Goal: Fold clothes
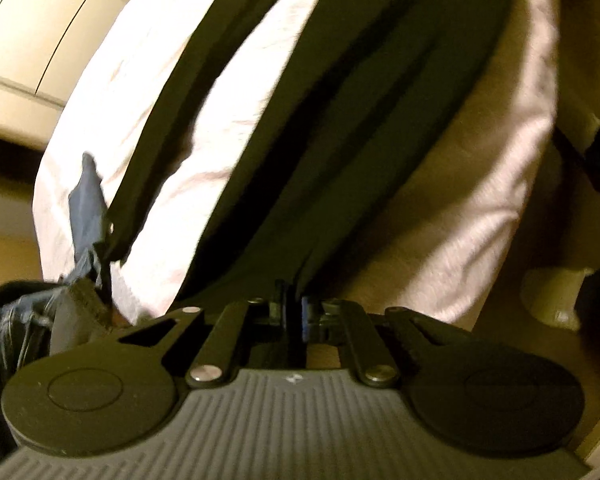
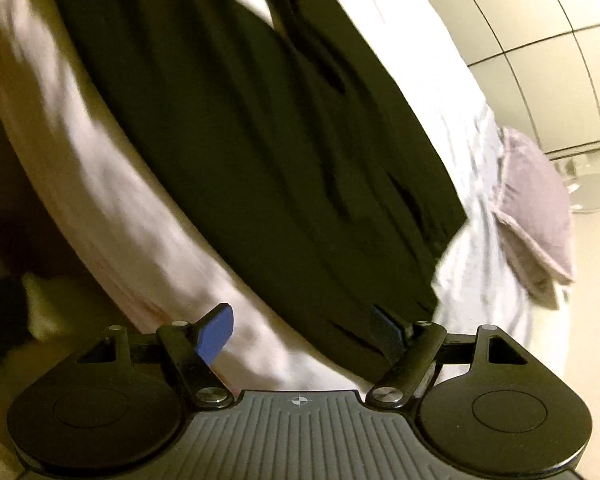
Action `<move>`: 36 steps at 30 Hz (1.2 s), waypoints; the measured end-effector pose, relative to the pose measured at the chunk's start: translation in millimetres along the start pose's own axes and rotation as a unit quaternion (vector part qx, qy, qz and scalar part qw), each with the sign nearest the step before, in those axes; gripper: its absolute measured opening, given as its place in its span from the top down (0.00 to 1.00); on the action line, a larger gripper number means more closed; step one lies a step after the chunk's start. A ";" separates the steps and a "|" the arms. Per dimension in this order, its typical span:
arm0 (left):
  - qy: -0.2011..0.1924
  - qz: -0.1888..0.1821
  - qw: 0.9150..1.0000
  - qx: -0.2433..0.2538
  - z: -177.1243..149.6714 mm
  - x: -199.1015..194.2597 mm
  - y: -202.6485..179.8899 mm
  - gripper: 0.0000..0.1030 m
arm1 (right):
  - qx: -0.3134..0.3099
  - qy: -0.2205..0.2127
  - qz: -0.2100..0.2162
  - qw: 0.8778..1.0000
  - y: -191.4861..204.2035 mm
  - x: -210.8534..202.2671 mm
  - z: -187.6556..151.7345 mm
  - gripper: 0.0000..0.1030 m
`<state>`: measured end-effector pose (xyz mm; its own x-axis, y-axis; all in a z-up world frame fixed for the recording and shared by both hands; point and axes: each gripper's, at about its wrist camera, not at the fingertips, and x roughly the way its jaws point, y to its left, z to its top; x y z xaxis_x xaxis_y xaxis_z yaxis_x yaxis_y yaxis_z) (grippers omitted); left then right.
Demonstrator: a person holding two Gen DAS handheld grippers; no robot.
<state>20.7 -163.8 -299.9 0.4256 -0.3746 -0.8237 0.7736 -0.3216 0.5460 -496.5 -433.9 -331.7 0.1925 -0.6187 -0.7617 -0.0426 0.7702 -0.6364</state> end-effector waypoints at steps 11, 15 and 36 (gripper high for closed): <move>0.131 0.035 0.990 -0.035 40.4 7.1 -5.4 0.95 | -0.104 -0.050 -0.028 0.993 -29.2 102.1 -88.5 0.26; 0.157 0.044 0.986 -0.046 48.9 9.0 -3.5 0.95 | -0.110 -0.085 -0.029 0.990 -46.4 114.0 -97.9 0.27; 0.145 0.094 0.982 -0.077 95.5 -86.0 104.6 0.99 | -0.090 -0.126 0.028 0.988 -203.2 35.1 -79.8 0.99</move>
<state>20.3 -248.2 -157.3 0.6657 -0.1442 -0.7321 0.7212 -0.1276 0.6809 -559.3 -624.5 -238.9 0.4211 -0.5012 -0.7559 -0.2298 0.7473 -0.6235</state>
